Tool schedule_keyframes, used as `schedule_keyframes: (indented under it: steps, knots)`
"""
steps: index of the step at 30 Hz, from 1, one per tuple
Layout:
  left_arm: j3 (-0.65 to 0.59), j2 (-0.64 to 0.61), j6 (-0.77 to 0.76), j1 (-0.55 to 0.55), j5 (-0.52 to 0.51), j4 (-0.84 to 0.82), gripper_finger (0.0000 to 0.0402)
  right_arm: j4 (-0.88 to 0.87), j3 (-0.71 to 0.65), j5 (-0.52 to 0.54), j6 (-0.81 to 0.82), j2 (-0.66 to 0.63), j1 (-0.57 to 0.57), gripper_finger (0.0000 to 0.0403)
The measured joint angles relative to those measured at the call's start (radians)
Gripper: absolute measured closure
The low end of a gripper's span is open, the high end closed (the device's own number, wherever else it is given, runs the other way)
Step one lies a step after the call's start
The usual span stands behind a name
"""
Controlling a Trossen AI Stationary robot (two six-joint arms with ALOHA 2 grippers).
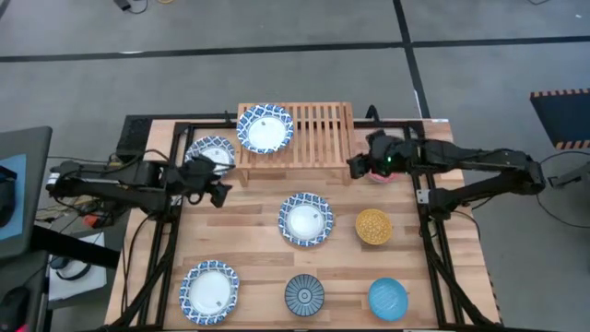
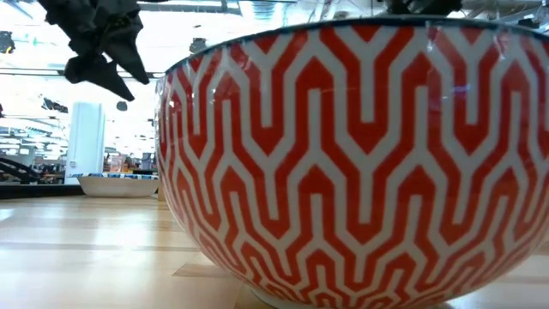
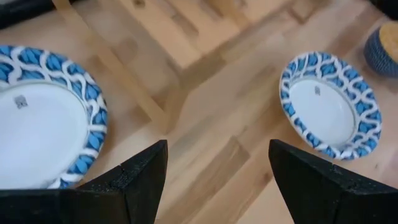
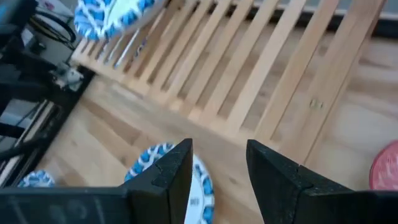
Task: Place and stack bowls onto a shelf
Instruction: Stack the big white bowl on top of the big white bowl
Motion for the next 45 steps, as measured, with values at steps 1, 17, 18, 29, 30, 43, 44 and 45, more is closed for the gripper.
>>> schedule_keyframes:
  steps: [1, 17, 18, 29, 30, 43, 44, 45]
  knots:
    - [-0.008, 0.0, -0.004, -0.009, 0.0, -0.001, 0.0139, -0.007, 0.0, 0.011, 0.018, 0.0, 0.018, 0.0228]
    - [-0.017, 0.0, 0.055, -0.018, 0.018, -0.052, 0.0139, -0.1, 0.0, 0.123, 0.359, 0.041, 0.288, 0.023]
    - [-0.029, 0.0, 0.072, -0.018, 0.018, -0.044, 0.0139, -0.1, 0.0, 0.131, 0.37, 0.04, 0.304, 0.023]
    - [-0.147, 0.001, 0.097, -0.018, 0.108, -0.037, 0.0139, 0.083, 0.0, 0.05, 0.397, 0.227, 0.36, 0.023]
    - [-0.154, 0.001, 0.112, -0.018, 0.126, -0.015, 0.0139, 0.116, 0.0, 0.043, 0.393, 0.253, 0.354, 0.023]
    - [-0.287, 0.121, 0.084, -0.018, 0.118, 0.674, 0.0139, 0.118, 0.0, -0.119, 0.432, 0.449, 0.312, 0.023]
    - [-0.287, 0.155, 0.084, -0.017, 0.099, 0.704, 0.0139, 0.119, 0.0, -0.118, 0.427, 0.448, 0.313, 0.023]
    - [-0.283, 0.185, 0.082, -0.012, 0.097, 0.73, 0.0139, 0.123, 0.0, -0.118, 0.42, 0.443, 0.311, 0.023]
